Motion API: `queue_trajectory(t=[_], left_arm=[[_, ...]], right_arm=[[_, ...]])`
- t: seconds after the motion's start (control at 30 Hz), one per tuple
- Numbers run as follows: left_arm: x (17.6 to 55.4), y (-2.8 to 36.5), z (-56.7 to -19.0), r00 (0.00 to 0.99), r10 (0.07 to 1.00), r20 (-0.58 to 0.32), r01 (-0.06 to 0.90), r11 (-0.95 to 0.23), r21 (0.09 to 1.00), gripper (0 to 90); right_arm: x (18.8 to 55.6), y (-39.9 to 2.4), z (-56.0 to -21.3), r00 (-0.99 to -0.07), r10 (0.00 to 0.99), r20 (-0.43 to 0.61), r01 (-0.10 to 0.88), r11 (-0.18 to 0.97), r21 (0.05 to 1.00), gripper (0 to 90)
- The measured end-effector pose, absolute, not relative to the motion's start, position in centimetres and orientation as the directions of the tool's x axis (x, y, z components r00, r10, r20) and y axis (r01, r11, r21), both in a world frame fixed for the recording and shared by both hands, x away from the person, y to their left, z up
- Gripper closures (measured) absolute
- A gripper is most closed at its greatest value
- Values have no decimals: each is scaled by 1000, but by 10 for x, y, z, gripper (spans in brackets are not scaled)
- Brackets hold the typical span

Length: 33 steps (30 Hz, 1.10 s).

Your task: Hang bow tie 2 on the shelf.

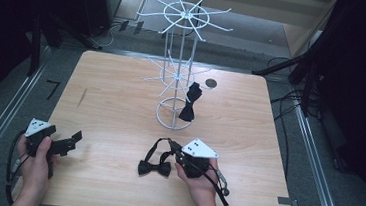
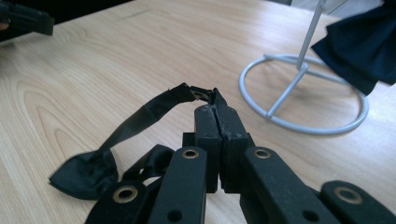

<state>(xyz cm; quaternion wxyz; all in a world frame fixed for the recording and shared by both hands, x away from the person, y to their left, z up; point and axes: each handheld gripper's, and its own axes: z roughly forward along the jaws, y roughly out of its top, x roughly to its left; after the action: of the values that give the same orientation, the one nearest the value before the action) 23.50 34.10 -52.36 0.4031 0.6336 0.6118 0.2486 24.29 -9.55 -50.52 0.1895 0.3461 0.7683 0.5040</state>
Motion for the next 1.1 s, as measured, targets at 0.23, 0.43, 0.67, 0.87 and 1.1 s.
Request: queue_trajectory(t=[0.23,0.43,0.67,0.87,1.1], left_arm=[[235,341,-524,126,976,-177,573,74,816,0],[236,342,-523,127,975,-181,572,78,817,0],[236,343,-523,129,975,-182,572,77,816,0],[237,342,-523,128,975,-182,571,77,817,0],[236,342,-523,131,975,-182,571,76,818,0]], right_arm=[[242,-99,-498,-682,730,44,313,238,919,900],[242,-104,-491,-667,745,32,291,221,931,900],[243,-110,-483,-651,759,20,266,203,942,900],[247,-122,-471,-628,778,22,252,177,951,900],[250,-127,-462,-608,793,29,241,149,959,900]])
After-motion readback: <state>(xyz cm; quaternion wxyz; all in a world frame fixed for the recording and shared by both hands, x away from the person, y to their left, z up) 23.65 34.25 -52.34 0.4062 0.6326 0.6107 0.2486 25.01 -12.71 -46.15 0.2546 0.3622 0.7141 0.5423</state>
